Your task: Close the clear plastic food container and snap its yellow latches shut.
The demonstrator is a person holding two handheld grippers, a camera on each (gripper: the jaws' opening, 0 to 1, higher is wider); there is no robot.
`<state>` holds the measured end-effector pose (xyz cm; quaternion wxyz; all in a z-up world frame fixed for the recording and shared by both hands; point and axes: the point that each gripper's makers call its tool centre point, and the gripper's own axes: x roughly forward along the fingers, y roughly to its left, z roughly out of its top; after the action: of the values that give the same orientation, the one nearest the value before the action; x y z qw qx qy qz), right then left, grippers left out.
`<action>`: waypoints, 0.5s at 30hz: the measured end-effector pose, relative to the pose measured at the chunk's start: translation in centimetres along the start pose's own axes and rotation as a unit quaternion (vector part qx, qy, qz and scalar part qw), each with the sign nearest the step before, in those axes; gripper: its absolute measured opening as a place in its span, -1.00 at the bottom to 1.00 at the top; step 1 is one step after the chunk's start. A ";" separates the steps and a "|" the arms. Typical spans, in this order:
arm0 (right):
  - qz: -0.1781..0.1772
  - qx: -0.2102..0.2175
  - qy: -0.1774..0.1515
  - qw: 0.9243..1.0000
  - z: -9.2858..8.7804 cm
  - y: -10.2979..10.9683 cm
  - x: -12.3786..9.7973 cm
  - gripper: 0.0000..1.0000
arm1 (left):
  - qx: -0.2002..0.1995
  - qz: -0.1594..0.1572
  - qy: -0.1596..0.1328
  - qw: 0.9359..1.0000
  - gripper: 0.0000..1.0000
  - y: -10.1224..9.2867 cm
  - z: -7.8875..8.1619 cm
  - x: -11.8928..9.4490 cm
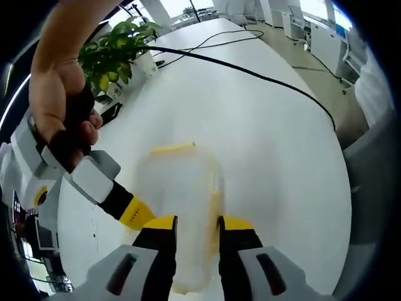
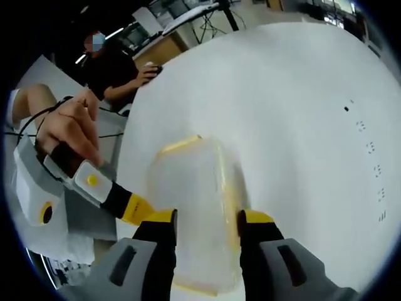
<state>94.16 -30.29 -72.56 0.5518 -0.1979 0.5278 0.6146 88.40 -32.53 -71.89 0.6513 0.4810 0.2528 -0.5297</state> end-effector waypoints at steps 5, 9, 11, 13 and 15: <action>0.001 0.004 -0.006 1.000 0.2 0.6 0.4 -0.27 | 0.000 -0.001 0.000 1.000 -0.63 -0.7 -0.1 -0.4; 0.002 0.001 -0.004 1.000 0.1 1.5 0.9 -0.27 | 0.000 -0.001 -0.003 1.000 -0.63 -1.1 -0.3 -0.6; 0.002 0.000 -0.001 1.000 0.2 1.1 0.9 -0.26 | 0.011 0.000 -0.001 1.000 -0.62 -1.3 -0.3 -0.6; -0.001 -0.001 0.000 1.000 0.2 1.1 0.8 -0.25 | 0.031 0.002 -0.001 1.000 -0.61 -1.4 -0.4 -0.7; -0.018 -0.029 -0.008 0.999 0.4 1.0 0.5 -0.27 | 0.036 0.007 0.008 0.999 -0.58 -1.3 -0.7 -0.8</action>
<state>93.25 -29.52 -72.36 0.5610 -0.2178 0.5019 0.6213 87.08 -31.52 -72.03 0.6354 0.5101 0.2348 -0.5300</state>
